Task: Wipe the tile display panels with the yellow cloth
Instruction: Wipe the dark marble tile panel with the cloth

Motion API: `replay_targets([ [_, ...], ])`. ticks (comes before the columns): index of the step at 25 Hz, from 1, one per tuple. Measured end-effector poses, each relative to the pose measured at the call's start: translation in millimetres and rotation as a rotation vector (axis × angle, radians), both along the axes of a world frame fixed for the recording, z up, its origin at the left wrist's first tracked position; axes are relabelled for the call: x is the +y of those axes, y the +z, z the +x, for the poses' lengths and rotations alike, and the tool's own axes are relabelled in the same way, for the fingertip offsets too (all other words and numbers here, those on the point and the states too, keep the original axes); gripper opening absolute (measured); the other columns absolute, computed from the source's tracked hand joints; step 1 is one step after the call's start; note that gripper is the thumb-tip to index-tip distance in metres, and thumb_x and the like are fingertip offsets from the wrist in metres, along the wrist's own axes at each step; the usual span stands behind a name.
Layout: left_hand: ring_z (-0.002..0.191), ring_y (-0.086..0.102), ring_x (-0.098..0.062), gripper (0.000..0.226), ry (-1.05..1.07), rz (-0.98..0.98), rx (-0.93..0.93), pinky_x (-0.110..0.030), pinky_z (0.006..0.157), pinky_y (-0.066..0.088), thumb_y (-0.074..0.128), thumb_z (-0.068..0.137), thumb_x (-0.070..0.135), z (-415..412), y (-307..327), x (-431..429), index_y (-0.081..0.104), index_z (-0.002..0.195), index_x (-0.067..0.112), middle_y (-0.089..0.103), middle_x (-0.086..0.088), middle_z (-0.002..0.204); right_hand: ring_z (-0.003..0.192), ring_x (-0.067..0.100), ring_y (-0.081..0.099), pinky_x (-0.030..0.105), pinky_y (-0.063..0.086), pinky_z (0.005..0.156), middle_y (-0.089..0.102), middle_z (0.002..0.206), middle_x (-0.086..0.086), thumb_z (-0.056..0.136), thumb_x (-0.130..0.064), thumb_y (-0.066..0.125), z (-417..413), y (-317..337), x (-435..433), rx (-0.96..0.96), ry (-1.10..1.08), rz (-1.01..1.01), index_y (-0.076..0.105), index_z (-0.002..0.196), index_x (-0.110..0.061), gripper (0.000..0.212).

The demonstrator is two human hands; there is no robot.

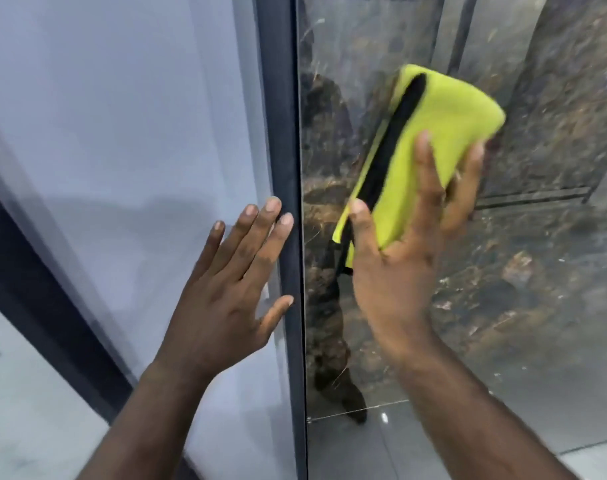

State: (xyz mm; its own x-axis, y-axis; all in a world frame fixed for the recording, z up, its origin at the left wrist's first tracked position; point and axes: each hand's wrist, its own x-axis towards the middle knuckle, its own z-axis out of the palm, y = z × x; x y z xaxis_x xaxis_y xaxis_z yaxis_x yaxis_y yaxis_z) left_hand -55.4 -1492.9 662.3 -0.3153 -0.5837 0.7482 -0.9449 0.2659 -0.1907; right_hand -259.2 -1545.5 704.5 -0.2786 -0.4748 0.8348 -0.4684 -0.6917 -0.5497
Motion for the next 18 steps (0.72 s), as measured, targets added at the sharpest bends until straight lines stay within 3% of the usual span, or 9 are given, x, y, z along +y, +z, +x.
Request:
replay_targets([
  [3, 0.167, 0.016, -0.028, 0.103, -0.022, 0.024, 0.019, -0.058, 0.133, 0.024, 0.082, 0.094, 0.035, 4, -2, 1, 0.020, 0.172, 0.010, 0.011, -0.007, 0.182, 0.164, 0.028, 0.006, 0.032, 0.011, 0.131, -0.001, 0.174, 0.020, 0.093, -0.020, 0.082, 39, -35, 32, -0.088, 0.038, 0.191, 0.034, 0.163, -0.024, 0.085],
  [7, 0.167, 0.018, -0.031, 0.103, -0.046, 0.016, 0.005, -0.061, 0.131, 0.027, 0.080, 0.092, 0.030, 8, 2, 0, 0.019, 0.172, 0.008, 0.013, -0.010, 0.180, 0.163, 0.033, 0.010, 0.045, 0.019, 0.132, 0.005, 0.170, 0.029, 0.089, -0.021, 0.087, 34, -14, 18, 0.058, 0.073, 0.023, 0.033, 0.161, -0.016, 0.090],
  [9, 0.167, 0.016, -0.032, 0.103, -0.042, 0.024, 0.024, -0.061, 0.131, 0.026, 0.082, 0.093, 0.031, 6, -1, -1, 0.020, 0.171, 0.006, 0.011, -0.011, 0.180, 0.161, 0.023, 0.011, 0.033, 0.021, 0.130, 0.008, 0.168, 0.030, 0.086, -0.027, 0.089, 16, -18, 8, -0.037, 0.019, 0.062, 0.032, 0.161, -0.009, 0.096],
  [11, 0.167, 0.015, -0.034, 0.097, -0.053, 0.010, 0.028, -0.060, 0.132, 0.024, 0.080, 0.095, 0.031, 4, -6, -2, 0.023, 0.170, 0.005, 0.011, -0.013, 0.179, 0.154, 0.008, 0.016, 0.015, 0.021, 0.123, 0.013, 0.164, 0.027, 0.081, -0.028, 0.094, 17, -43, 17, -0.124, 0.036, 0.149, 0.035, 0.158, -0.011, 0.099],
  [12, 0.167, 0.015, -0.035, 0.093, -0.058, 0.005, 0.017, -0.060, 0.132, 0.024, 0.077, 0.096, 0.029, 4, -8, -3, 0.026, 0.169, 0.004, 0.011, -0.014, 0.179, 0.152, 0.008, 0.020, 0.012, 0.022, 0.120, 0.015, 0.161, 0.026, 0.078, -0.029, 0.096, 24, -56, 25, -0.139, 0.065, 0.186, 0.036, 0.154, -0.012, 0.098],
  [15, 0.166, 0.019, -0.039, 0.081, -0.044, 0.024, -0.072, -0.060, 0.132, 0.024, 0.071, 0.097, 0.017, 11, -13, 4, 0.034, 0.167, 0.005, 0.015, -0.017, 0.178, 0.145, 0.004, 0.028, 0.017, 0.031, 0.118, 0.020, 0.151, 0.029, 0.074, -0.027, 0.099, 30, -68, 25, -0.112, 0.146, 0.108, 0.042, 0.142, -0.002, 0.092],
  [18, 0.165, 0.021, -0.040, 0.075, -0.018, 0.056, -0.172, -0.061, 0.131, 0.025, 0.064, 0.098, 0.007, 20, -16, 11, 0.035, 0.167, 0.006, 0.020, -0.019, 0.177, 0.142, 0.018, 0.034, 0.020, 0.034, 0.118, 0.023, 0.147, 0.037, 0.073, -0.024, 0.101, 9, -70, 2, -0.166, 0.062, 0.065, 0.045, 0.138, 0.008, 0.091],
])
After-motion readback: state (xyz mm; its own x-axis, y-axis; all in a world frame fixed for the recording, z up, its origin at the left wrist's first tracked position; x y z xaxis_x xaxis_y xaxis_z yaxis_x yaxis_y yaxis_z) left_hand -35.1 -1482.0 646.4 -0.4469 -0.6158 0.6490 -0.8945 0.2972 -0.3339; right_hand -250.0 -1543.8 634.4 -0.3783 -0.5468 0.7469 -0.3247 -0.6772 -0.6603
